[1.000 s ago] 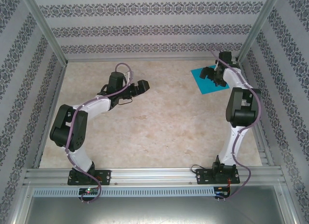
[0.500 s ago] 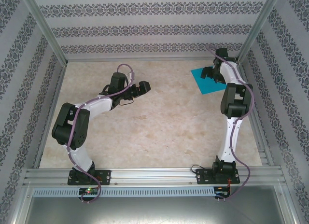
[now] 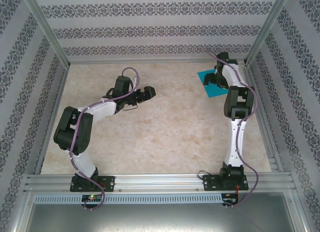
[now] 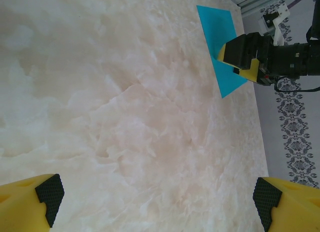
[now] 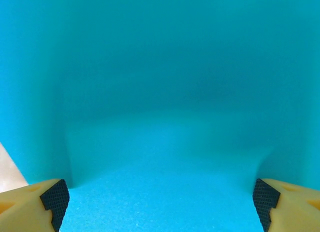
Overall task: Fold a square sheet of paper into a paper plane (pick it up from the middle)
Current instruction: Move the square sheet of paper to the center of the table.
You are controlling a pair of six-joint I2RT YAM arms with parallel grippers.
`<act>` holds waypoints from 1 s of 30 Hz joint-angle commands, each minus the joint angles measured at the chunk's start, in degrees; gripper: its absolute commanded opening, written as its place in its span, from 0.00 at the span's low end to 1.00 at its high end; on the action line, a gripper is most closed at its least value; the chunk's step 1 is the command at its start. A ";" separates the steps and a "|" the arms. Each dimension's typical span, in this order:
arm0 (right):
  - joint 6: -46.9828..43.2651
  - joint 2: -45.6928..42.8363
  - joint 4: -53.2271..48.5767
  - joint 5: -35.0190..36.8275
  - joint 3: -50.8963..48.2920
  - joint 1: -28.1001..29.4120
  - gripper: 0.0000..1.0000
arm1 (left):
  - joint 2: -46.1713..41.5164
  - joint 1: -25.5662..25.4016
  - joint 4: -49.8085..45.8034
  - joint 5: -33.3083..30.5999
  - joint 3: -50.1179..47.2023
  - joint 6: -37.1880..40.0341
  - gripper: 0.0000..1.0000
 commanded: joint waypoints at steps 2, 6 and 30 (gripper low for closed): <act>-1.07 2.92 -4.95 -0.70 3.96 1.42 0.95 | -0.24 -0.63 -1.35 -0.25 -0.91 1.54 1.00; -0.87 2.86 -5.94 -3.06 3.89 2.77 0.95 | -1.50 -0.56 -1.03 -0.35 -2.21 1.65 1.00; 1.37 -8.59 -7.58 1.86 -10.09 11.92 0.97 | -8.80 -0.54 -2.78 -1.08 -8.20 4.24 1.00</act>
